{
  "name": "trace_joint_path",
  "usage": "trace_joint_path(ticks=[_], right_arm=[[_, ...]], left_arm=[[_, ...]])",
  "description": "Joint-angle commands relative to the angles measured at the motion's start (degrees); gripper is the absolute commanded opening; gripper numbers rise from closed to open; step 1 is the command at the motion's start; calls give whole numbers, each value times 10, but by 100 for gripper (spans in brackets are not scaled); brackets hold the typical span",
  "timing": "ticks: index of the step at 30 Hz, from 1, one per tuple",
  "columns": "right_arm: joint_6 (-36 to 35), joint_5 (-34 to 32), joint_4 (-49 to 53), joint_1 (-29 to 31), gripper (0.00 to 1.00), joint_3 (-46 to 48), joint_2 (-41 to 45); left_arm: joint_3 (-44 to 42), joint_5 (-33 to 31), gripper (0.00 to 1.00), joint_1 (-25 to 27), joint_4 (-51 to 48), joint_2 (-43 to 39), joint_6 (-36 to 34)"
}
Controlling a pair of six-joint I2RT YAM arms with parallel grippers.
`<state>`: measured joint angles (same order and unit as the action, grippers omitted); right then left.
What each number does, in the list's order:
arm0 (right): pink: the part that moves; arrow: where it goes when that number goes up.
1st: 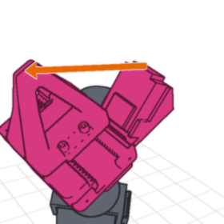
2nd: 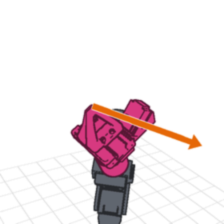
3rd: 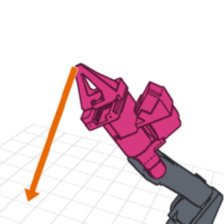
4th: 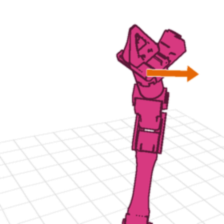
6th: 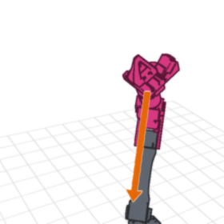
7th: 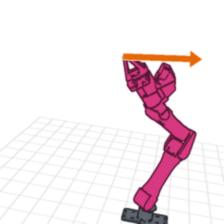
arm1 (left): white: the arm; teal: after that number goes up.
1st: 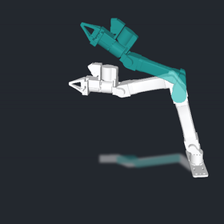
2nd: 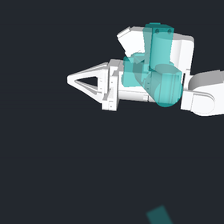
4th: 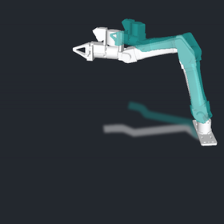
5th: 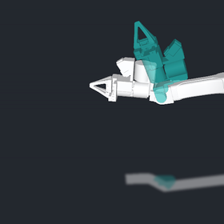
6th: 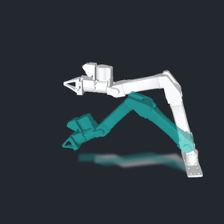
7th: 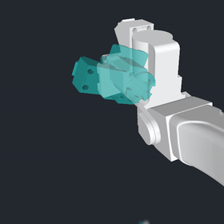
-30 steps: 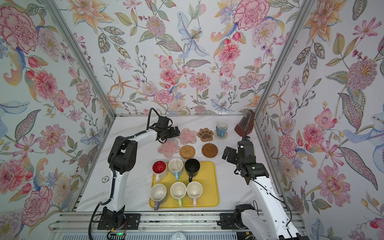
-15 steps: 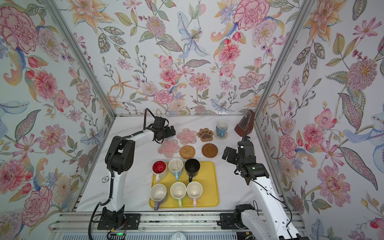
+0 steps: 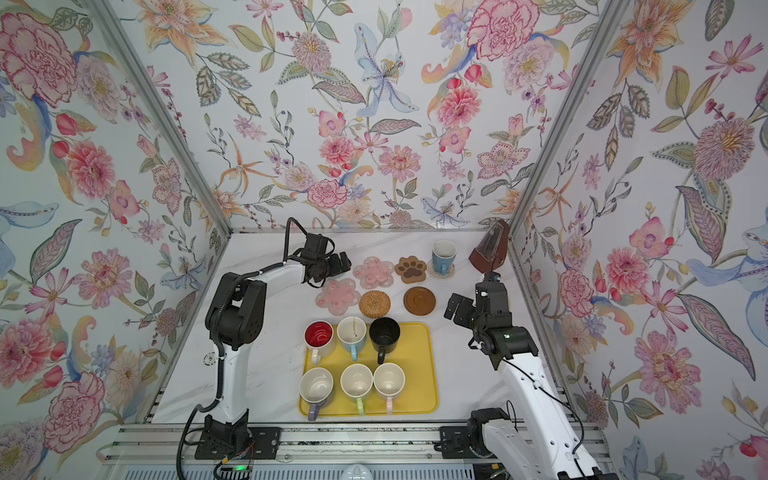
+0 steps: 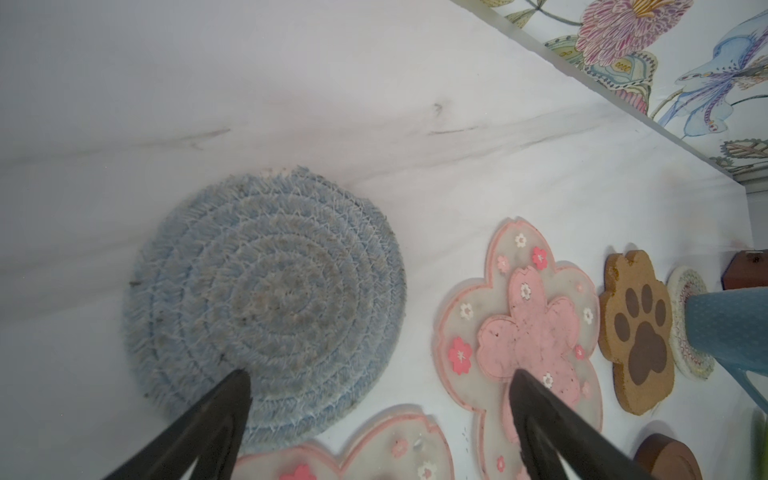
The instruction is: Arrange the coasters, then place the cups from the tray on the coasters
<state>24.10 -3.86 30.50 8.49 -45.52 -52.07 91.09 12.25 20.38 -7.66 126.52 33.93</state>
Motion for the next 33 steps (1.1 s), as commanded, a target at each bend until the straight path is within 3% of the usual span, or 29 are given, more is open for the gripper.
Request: trace_joint_path(ticks=[1, 10, 18, 33], right_arm=[[4, -1, 11, -1, 99, -7, -2], [3, 1, 12, -1, 99, -9, -2], [6, 3, 15, 0, 99, -11, -2], [7, 2, 21, 1, 99, -12, 2]], left_arm=[[5, 22, 99, 7, 1, -13, 1], [41, 14, 99, 6, -2, -12, -11], [90, 24, 99, 8, -20, 36, -2], [85, 13, 99, 8, -35, 52, 6]])
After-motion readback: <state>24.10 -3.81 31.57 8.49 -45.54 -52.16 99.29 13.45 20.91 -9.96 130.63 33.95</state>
